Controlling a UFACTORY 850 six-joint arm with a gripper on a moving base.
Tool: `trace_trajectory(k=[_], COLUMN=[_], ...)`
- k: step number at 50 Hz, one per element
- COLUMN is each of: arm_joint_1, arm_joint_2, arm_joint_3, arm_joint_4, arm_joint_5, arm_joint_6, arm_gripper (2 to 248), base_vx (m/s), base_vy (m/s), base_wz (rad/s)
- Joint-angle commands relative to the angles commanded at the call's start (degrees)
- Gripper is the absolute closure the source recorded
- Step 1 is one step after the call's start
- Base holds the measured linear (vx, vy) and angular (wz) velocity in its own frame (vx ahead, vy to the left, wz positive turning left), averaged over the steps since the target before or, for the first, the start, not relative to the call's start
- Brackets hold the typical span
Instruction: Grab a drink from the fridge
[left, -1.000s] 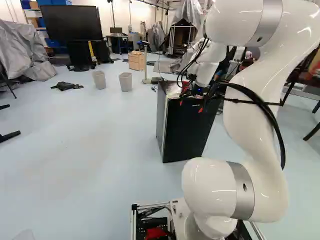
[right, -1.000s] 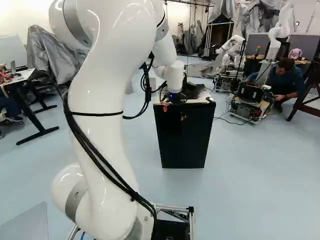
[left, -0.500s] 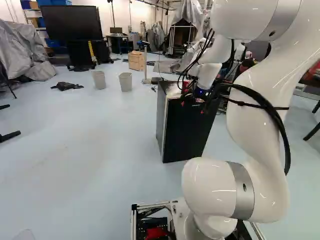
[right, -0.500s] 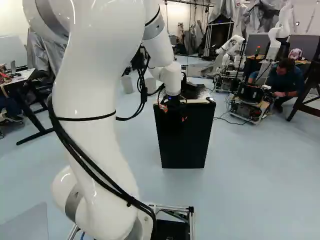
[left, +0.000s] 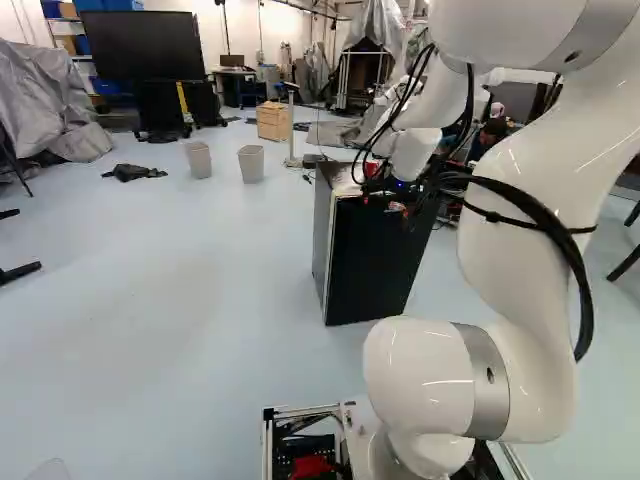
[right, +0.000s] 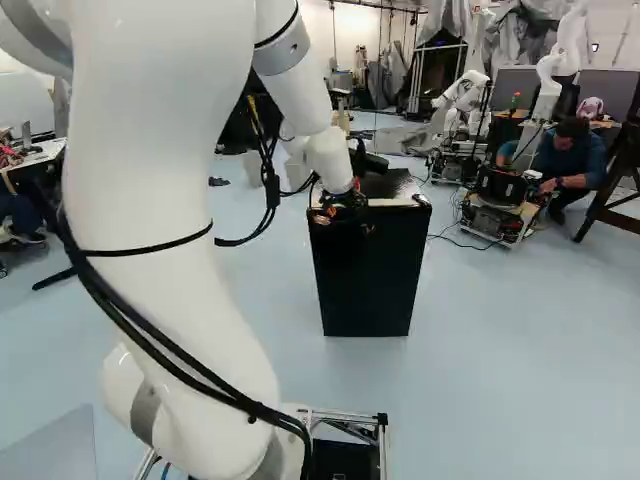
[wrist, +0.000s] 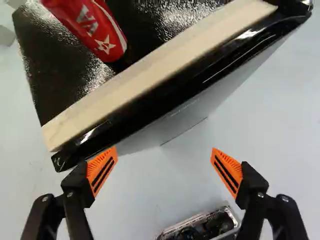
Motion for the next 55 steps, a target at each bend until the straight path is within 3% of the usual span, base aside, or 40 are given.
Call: trace_trajectory(k=[19,55], arm_joint_1=[2.0,2.0], arm_joint_2=[2.2,-2.4], arm_joint_3=[2.7,2.1], arm_joint_4=[-2.2,-10.7], arm_joint_5=[11.5,33.2], arm_joint_6=[0.0,0.0], arm_gripper=[3,3], base_vx=[0.000,0.000], base_vy=[0.000,0.000], base_wz=[0.000,0.000])
